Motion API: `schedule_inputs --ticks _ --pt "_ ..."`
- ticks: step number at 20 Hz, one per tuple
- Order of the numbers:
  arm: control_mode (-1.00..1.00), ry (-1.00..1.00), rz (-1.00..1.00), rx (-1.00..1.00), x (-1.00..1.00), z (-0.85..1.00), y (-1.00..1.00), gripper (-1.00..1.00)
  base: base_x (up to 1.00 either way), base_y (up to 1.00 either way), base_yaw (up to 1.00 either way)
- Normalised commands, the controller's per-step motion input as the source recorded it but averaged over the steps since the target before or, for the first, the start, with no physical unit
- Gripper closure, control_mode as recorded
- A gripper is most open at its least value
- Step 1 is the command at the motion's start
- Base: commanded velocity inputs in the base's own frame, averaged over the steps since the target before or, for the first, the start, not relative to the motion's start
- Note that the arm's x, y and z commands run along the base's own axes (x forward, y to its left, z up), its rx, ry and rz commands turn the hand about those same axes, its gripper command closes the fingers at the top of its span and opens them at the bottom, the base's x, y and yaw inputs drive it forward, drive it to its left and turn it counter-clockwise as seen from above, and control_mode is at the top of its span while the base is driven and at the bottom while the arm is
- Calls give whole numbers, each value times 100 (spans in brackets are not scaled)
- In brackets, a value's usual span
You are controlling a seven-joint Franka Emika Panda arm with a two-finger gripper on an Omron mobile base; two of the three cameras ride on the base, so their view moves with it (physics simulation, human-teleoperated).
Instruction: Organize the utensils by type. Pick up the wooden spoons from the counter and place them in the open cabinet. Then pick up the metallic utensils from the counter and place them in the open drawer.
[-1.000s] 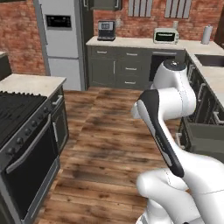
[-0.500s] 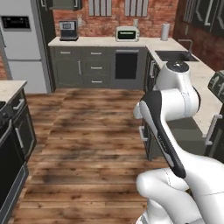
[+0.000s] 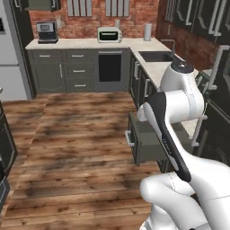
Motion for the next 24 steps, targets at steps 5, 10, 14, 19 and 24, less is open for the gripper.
schedule_inputs --ticks 5,10,14,19,24 --pt "100 0 0 0 0 0 0 100 32 -28 -28" --pt "100 0 0 0 0 0 0 100 36 -8 -26" --pt "100 0 0 0 0 0 0 100 8 -2 -22" --pt "100 0 0 0 0 0 0 100 13 -2 -16" --pt "100 0 0 0 0 0 0 100 35 0 -12"
